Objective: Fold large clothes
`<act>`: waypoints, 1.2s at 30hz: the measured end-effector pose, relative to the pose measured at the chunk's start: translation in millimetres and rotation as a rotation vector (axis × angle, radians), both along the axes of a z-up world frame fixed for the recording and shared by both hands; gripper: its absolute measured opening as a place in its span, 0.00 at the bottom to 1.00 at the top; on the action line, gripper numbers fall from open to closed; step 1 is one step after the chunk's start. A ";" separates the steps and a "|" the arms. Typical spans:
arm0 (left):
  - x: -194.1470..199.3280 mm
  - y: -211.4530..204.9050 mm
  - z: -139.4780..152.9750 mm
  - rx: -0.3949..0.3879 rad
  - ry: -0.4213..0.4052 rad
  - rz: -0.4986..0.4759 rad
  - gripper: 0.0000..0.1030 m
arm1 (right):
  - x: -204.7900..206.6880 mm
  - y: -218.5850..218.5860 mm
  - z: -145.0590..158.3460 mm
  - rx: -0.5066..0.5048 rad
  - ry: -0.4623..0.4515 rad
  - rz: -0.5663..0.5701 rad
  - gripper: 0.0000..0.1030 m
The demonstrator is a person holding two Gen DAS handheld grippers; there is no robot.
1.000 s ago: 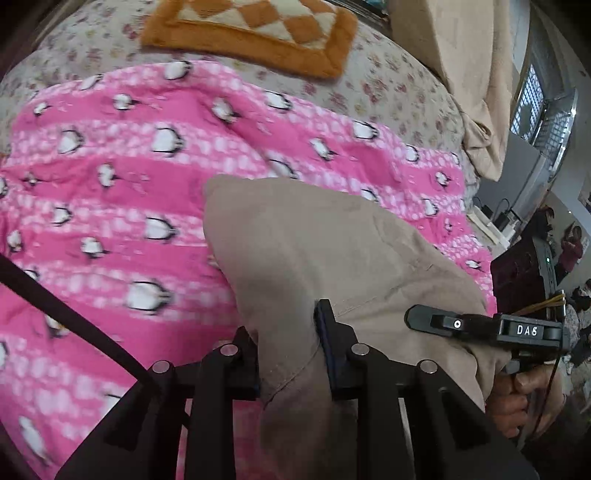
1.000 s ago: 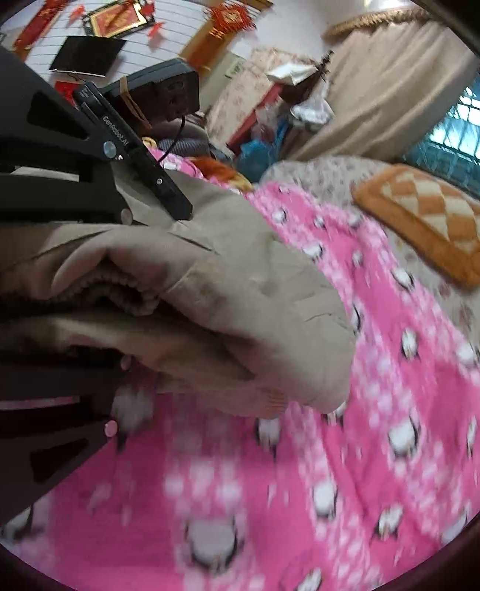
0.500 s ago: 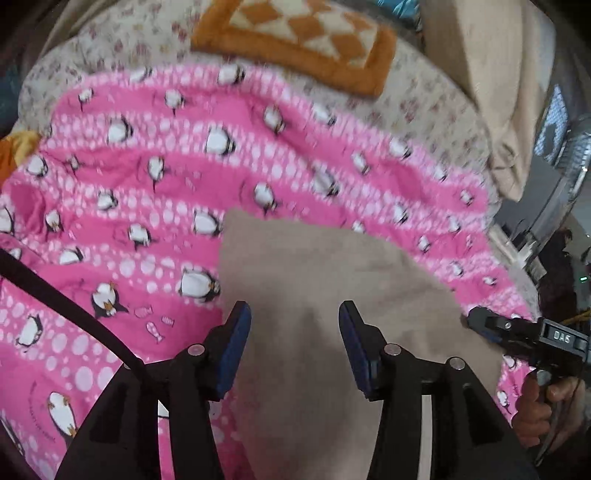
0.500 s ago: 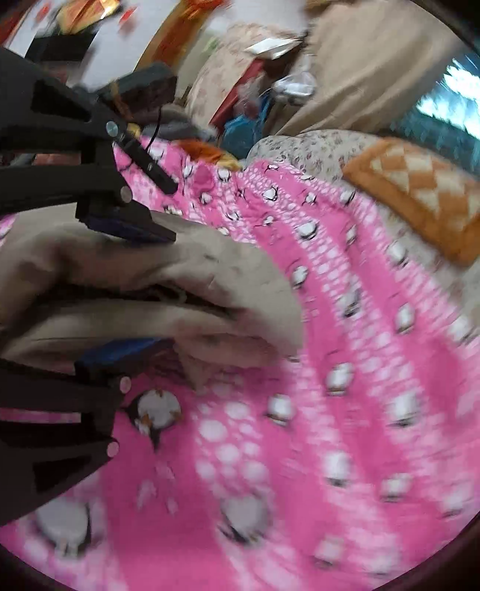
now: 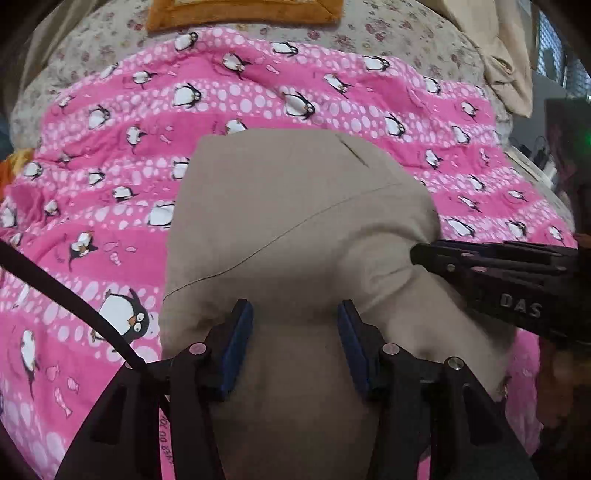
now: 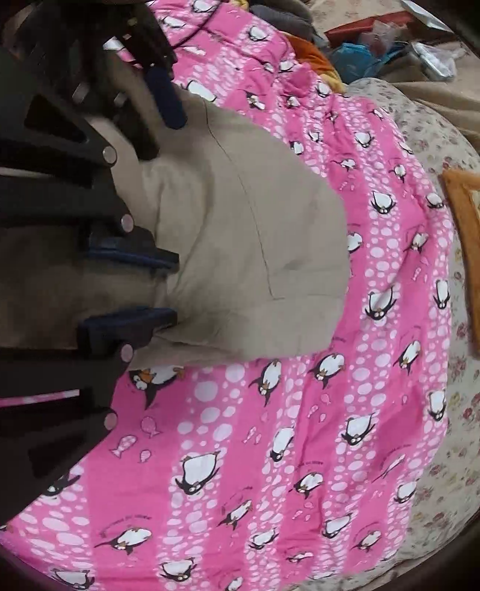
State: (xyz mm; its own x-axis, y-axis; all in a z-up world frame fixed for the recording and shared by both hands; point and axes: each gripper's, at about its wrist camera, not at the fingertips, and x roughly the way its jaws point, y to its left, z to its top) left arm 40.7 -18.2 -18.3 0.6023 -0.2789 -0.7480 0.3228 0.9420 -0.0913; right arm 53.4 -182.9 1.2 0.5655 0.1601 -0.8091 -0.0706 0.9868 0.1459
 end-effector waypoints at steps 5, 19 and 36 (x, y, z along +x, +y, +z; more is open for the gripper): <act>7.7 8.5 4.5 -0.065 0.046 0.030 0.29 | -16.6 -0.5 19.2 0.004 -0.031 0.012 0.23; -0.8 3.9 3.9 -0.046 0.011 0.074 0.35 | -55.4 22.9 -15.7 -0.126 0.056 0.067 0.27; 2.6 4.8 4.2 -0.081 0.034 0.096 0.41 | -56.2 14.3 -15.5 -0.012 0.082 0.037 0.49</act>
